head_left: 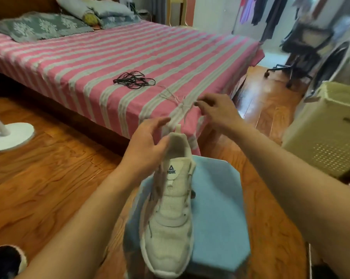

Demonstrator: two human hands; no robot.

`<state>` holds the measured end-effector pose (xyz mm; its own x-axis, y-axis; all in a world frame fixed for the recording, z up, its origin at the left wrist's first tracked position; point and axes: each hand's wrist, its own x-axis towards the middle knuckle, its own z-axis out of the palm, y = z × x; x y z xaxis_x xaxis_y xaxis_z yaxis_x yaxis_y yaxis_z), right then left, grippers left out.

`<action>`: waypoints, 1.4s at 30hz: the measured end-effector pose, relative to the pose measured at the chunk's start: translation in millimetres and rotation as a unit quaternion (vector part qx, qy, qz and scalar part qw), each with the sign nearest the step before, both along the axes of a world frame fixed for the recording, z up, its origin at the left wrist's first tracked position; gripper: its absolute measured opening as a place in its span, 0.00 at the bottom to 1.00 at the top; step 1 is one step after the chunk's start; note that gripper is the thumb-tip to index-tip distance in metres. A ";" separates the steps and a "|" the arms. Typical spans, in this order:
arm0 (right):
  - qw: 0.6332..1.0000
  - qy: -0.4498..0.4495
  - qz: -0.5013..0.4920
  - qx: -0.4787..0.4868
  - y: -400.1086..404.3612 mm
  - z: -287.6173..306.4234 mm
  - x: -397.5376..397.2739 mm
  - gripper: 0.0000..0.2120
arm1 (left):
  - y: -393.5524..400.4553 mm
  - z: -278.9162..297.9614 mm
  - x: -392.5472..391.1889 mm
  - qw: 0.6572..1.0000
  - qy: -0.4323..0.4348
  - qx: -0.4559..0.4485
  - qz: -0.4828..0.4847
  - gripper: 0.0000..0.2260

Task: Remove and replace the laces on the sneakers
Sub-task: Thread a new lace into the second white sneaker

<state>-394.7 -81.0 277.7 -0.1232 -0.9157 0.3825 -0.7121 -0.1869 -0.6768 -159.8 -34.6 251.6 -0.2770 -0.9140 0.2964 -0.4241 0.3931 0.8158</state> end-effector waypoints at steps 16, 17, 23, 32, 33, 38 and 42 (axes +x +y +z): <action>0.963 0.129 -0.118 0.203 298.3 21.0 -39.3 0.12 | 119.6 109.2 69.0 0.903 0.334 0.270 -0.032 0.16; 0.935 0.186 -0.140 0.268 299.9 10.7 -47.3 0.11 | 114.7 94.1 84.6 0.927 0.273 0.256 0.020 0.16; 0.885 0.187 0.072 0.420 290.4 17.0 12.5 0.34 | 157.2 41.1 77.0 0.948 -0.078 0.246 -0.186 0.12; 0.914 -0.172 0.180 0.321 246.0 -11.2 82.4 0.14 | 140.4 13.5 58.7 0.952 -0.039 0.198 -0.232 0.03; 0.919 -0.157 0.167 0.320 243.2 -9.0 74.5 0.14 | 136.2 10.6 65.3 0.949 -0.028 0.214 -0.231 0.03; 0.877 -0.031 0.210 0.432 250.1 0.3 61.7 0.13 | 137.4 7.0 61.8 0.954 -0.029 0.191 -0.230 0.02; 0.841 -0.217 0.261 0.421 258.7 -0.8 77.6 0.13 | 146.8 3.8 43.7 0.968 -0.032 0.115 -0.219 0.10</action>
<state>-317.1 177.7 276.9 0.4186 -0.8126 -0.4055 -0.3341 0.2774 -0.9008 -116.1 112.2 255.4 -0.6645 -0.7441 0.0682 -0.3106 0.3580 0.8805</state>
